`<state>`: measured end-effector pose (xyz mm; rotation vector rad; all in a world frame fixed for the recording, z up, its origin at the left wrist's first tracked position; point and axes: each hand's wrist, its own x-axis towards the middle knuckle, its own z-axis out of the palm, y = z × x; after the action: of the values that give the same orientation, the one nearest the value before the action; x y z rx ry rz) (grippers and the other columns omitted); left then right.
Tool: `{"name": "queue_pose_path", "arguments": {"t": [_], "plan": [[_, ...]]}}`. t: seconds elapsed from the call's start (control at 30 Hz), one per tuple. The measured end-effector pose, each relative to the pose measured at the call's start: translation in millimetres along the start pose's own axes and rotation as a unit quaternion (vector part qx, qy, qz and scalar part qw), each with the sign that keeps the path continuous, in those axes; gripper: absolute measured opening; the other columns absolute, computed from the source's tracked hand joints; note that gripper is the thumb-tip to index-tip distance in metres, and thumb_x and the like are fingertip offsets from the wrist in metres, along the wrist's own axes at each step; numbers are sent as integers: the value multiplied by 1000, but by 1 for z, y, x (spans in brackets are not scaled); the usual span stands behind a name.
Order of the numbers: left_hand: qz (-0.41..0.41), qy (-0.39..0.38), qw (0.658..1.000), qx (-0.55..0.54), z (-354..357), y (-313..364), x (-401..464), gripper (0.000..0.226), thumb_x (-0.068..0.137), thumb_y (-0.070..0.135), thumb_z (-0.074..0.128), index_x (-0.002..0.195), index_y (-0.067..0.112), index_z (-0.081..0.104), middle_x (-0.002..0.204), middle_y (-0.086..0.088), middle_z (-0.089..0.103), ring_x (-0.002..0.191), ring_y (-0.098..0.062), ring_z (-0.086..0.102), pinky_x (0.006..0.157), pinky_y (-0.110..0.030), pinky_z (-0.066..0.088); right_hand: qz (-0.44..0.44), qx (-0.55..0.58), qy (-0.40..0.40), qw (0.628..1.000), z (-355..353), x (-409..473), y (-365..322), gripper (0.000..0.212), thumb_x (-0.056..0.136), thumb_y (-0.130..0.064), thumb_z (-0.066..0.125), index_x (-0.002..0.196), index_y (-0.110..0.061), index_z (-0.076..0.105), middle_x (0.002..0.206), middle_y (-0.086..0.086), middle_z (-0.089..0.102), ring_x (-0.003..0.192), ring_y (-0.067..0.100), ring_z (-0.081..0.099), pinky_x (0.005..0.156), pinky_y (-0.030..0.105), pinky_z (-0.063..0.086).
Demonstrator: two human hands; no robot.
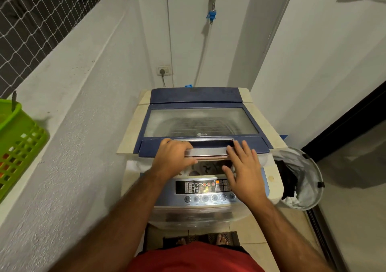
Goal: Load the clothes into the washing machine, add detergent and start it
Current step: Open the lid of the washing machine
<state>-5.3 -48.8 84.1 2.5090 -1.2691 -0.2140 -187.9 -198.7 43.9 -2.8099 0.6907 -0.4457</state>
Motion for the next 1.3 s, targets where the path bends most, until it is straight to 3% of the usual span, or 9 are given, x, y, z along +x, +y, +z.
{"name": "queue_pose_path", "arguments": {"t": [0.1, 0.2, 0.33, 0.43, 0.53, 0.67, 0.8, 0.97, 1.3], "plan": [[5, 27, 1000, -11, -18, 1, 9, 25, 81, 51, 64, 92, 28, 64, 79, 12, 61, 78, -10, 52, 94, -32, 31, 28, 12, 53, 998, 2, -4, 0, 71, 94, -53, 44, 153, -17, 28, 164, 11, 14, 153, 30, 2, 122, 47, 11], [14, 50, 999, -6, -34, 2, 17, 28, 80, 56, 64, 93, 30, 63, 75, 16, 56, 76, -9, 48, 92, -29, 28, 28, 7, 77, 997, 7, 4, -7, 81, 91, -57, 48, 155, -14, 22, 165, 15, 6, 152, 35, 0, 122, 49, 8], [20, 89, 995, -26, -49, 0, 26, 34, 79, 56, 66, 101, 32, 67, 90, 13, 67, 87, -10, 57, 108, -37, 26, 35, -9, 97, 995, 11, 27, -15, 91, 89, -64, 44, 157, -21, 0, 165, 11, -11, 152, 35, -7, 122, 47, -3], [43, 187, 981, -25, -52, 0, 32, 34, 77, 50, 72, 102, 27, 71, 100, 9, 71, 102, -15, 61, 108, -42, 26, 35, -23, 117, 992, 6, 51, -14, 95, 87, -66, 44, 156, -26, -8, 163, 7, -19, 151, 35, -11, 122, 48, -7], [41, 292, 955, -31, -51, 3, 39, 34, 78, 47, 70, 102, 22, 71, 109, 5, 70, 121, -22, 53, 112, -49, 24, 27, -27, 140, 989, -3, 78, -13, 97, 87, -66, 45, 156, -25, -9, 163, 6, -21, 151, 34, -13, 121, 50, -7], [41, 355, 934, -8, -52, -2, 51, 55, 84, 53, 59, 125, 17, 62, 141, -8, 52, 140, -32, 32, 118, -52, 6, 26, -32, 159, 986, -19, 115, -16, 101, 86, -62, 54, 155, -27, -11, 162, 5, -21, 150, 32, -17, 121, 50, -9], [42, 334, 941, 46, -57, -10, 69, 83, 81, 69, 49, 145, 17, 38, 156, -15, 26, 147, -37, 11, 118, -56, 3, 24, -30, 170, 985, -35, 153, -20, 104, 83, -60, 62, 157, -22, -2, 164, 10, -14, 150, 31, -18, 120, 51, -9], [25, 280, 953, 108, -88, -24, 115, 107, 70, 82, 49, 153, 23, 17, 161, -11, 6, 148, -32, -6, 117, -53, -7, 14, -29, 155, 987, -57, 205, -23, 109, 78, -64, 64, 157, -21, 2, 164, 12, -11, 150, 32, -16, 121, 55, -5], [25, 228, 962, 145, -133, -44, 201, 123, 60, 80, 63, 153, 23, 8, 161, -8, 6, 148, -30, -4, 117, -50, -10, 7, -52, 92, 994, -88, 297, -18, 111, 75, -63, 69, 157, -25, 4, 166, 5, -7, 151, 28, -13, 122, 54, -3]]}}
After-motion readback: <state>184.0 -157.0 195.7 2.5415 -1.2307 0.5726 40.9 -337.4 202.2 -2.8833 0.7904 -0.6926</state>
